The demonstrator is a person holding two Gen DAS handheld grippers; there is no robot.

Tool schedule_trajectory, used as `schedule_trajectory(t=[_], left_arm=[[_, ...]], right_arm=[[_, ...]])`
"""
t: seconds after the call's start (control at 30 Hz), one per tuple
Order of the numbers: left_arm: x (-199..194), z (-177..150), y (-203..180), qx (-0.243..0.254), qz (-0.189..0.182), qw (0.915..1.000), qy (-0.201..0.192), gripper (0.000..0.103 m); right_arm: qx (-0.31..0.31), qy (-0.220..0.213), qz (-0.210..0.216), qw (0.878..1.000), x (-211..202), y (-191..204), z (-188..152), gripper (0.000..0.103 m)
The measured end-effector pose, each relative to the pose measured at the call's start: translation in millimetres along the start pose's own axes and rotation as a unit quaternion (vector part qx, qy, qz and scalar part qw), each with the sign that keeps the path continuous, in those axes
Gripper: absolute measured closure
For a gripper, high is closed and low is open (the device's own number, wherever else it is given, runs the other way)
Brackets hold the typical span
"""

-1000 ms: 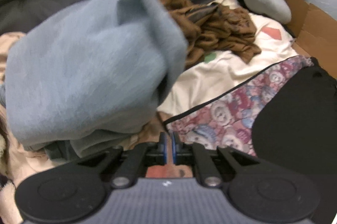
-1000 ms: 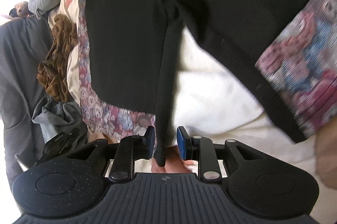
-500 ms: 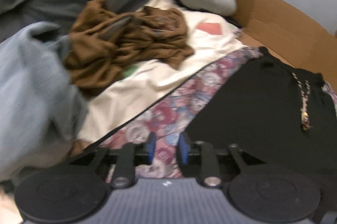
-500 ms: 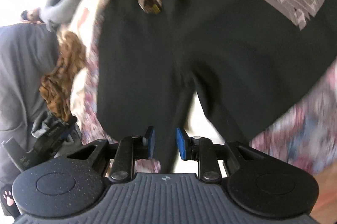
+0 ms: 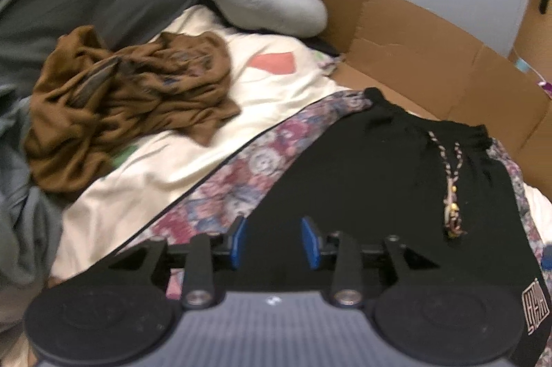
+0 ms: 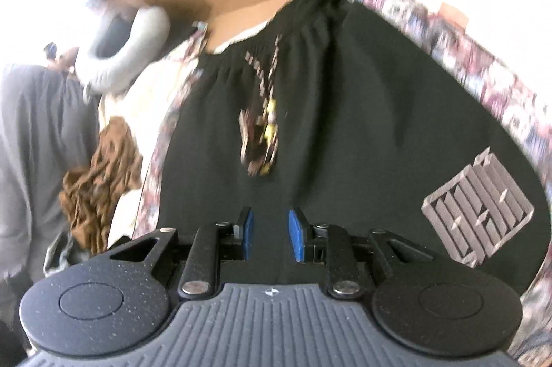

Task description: Fold clothes

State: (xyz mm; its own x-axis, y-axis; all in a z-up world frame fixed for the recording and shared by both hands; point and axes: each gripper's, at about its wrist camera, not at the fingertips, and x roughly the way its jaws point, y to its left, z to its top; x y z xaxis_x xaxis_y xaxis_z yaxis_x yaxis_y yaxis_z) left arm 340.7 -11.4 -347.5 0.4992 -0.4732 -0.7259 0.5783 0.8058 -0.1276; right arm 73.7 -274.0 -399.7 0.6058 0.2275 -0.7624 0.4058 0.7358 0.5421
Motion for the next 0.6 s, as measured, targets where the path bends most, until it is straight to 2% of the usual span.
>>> schedule_trajectory(t=[0.3, 0.43, 0.6], left_arm=[[9, 6, -22, 0.015, -0.020, 0.9997, 0.005, 0.058], [16, 8, -32, 0.029, -0.021, 0.9993, 0.012, 0.051], [27, 12, -42, 0.040, -0.018, 0.9988, 0.023, 0.051]], right_arm=[[-0.042, -0.009, -0.040, 0.998, -4, -14, 57, 0.077], [-0.070, 0.005, -0.065, 0.995, 0, -26, 66, 0.076], [-0.121, 0.013, -0.083, 0.989, 0, -39, 56, 0.076]])
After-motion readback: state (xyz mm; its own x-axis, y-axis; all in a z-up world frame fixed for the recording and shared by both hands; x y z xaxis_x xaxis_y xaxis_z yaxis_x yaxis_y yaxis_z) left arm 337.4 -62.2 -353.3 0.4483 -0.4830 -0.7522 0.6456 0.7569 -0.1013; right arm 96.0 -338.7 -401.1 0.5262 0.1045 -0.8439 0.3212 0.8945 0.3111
